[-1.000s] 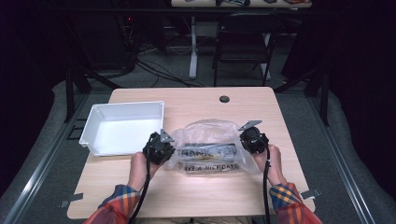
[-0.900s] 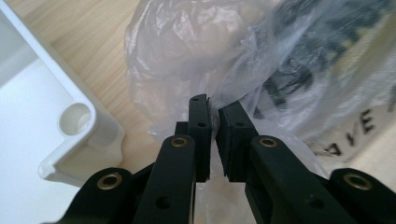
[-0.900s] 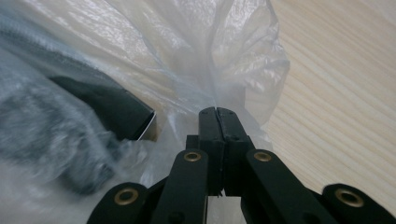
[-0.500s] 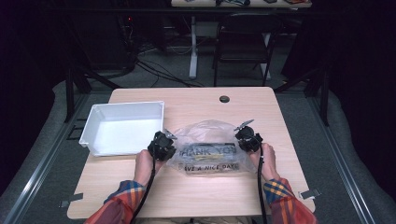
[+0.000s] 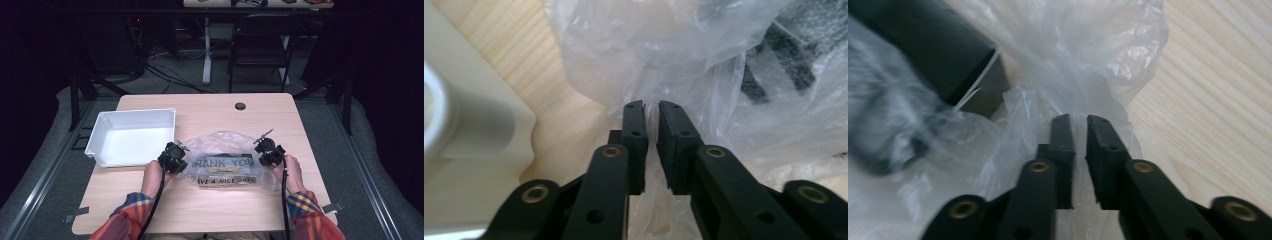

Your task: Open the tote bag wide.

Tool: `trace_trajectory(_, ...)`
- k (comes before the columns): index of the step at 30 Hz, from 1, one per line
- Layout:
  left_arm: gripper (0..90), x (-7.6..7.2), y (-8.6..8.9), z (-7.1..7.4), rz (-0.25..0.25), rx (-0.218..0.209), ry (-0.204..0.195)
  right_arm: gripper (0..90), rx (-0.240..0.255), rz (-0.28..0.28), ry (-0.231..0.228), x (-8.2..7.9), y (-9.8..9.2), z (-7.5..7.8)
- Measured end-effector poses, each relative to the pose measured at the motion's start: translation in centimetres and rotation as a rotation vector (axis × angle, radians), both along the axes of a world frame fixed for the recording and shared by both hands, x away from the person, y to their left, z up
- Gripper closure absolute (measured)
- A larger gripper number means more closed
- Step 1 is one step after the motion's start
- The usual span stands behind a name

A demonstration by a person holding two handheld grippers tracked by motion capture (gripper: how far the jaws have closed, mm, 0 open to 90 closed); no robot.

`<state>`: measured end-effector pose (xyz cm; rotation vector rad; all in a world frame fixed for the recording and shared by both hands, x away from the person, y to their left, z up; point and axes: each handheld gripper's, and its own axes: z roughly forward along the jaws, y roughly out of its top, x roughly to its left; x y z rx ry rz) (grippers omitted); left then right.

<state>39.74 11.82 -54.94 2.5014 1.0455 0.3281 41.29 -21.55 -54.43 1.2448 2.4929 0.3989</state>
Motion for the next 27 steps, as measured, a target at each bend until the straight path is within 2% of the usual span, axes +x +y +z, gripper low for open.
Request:
trace_trajectory(1,74.8,-0.1,0.0,0.2,-0.003,-0.008,0.010,75.3,0.016,0.005,-0.001,-0.2,-0.2,0.3)
trace_trajectory(2,70.5,-0.2,0.1,0.5,0.001,-0.014,0.011,72.4,0.052,0.000,-0.021,-0.5,-0.4,0.8)
trace_trajectory(4,65.0,-0.6,0.1,1.3,-0.008,-0.030,-0.003,67.1,0.090,0.013,-0.058,-1.3,-0.9,2.2)
trace_trajectory(5,61.5,-0.6,0.1,1.3,-0.008,-0.030,-0.003,67.1,0.090,0.013,-0.058,-1.3,-0.9,2.2)
trace_trajectory(6,59.9,-1.2,0.1,2.3,-0.020,-0.050,-0.017,59.4,0.137,0.047,-0.113,-2.3,-1.0,3.8)
trace_trajectory(7,58.6,-1.2,0.1,2.3,-0.020,-0.050,-0.017,59.4,0.137,0.047,-0.113,-2.3,-1.0,3.8)
trace_trajectory(8,58.6,-1.6,0.0,2.9,-0.026,-0.060,-0.039,57.6,0.159,0.060,-0.130,-2.7,-1.0,4.2)
trace_trajectory(9,56.5,-1.8,0.0,3.2,-0.027,-0.064,-0.050,53.1,0.179,0.086,-0.149,-3.2,-0.7,4.9)
trace_trajectory(10,54.2,-2.2,0.0,3.7,-0.037,-0.069,-0.064,45.1,0.205,0.146,-0.150,-4.0,0.0,5.6)
trace_trajectory(11,53.6,-2.6,0.0,4.4,-0.043,-0.081,-0.082,41.8,0.205,0.168,-0.144,-4.2,0.4,5.7)
trace_trajectory(12,52.5,-2.6,0.0,4.4,-0.043,-0.081,-0.082,38.3,0.207,0.199,-0.136,-4.5,1.0,5.6)
trace_trajectory(13,51.3,-2.8,-0.1,5.0,-0.045,-0.089,-0.102,35.0,0.191,0.237,-0.117,-4.8,1.7,5.4)
trace_trajectory(14,50.9,-2.8,-0.1,5.0,-0.045,-0.089,-0.102,35.0,0.191,0.237,-0.117,-4.8,1.7,5.4)
trace_trajectory(15,50.2,-3.0,-0.3,5.4,-0.041,-0.088,-0.130,30.9,0.143,0.266,-0.096,-5.2,2.4,4.8)
trace_trajectory(17,48.4,-2.8,-0.6,5.4,-0.043,-0.087,-0.133,29.5,0.126,0.274,-0.078,-5.4,2.8,4.1)
trace_trajectory(20,48.2,-2.4,-1.2,4.9,-0.049,-0.065,-0.124,29.6,0.084,0.276,-0.066,-5.6,2.8,3.4)
trace_trajectory(22,52.2,-2.0,-1.8,4.2,-0.056,-0.037,-0.120,35.6,0.074,0.264,-0.062,-5.8,2.7,3.0)
trace_trajectory(23,56.6,-1.8,-2.0,3.9,-0.061,-0.032,-0.117,41.3,0.060,0.261,-0.066,-5.9,2.7,2.8)
trace_trajectory(24,60.8,-1.7,-2.2,3.6,-0.063,-0.025,-0.137,46.6,0.051,0.259,-0.068,-6.0,2.8,2.6)
trace_trajectory(25,73.2,-1.6,-2.2,3.5,-0.073,-0.026,-0.156,62.6,0.034,0.253,-0.077,-6.1,2.8,2.3)
trace_trajectory(26,73.2,-1.5,-2.3,3.4,-0.073,-0.024,-0.169,62.6,0.034,0.253,-0.077,-6.1,2.8,2.3)
trace_trajectory(27,79.0,-1.2,-2.6,3.4,-0.084,-0.025,-0.180,73.0,0.037,0.235,-0.065,-5.9,2.6,2.0)
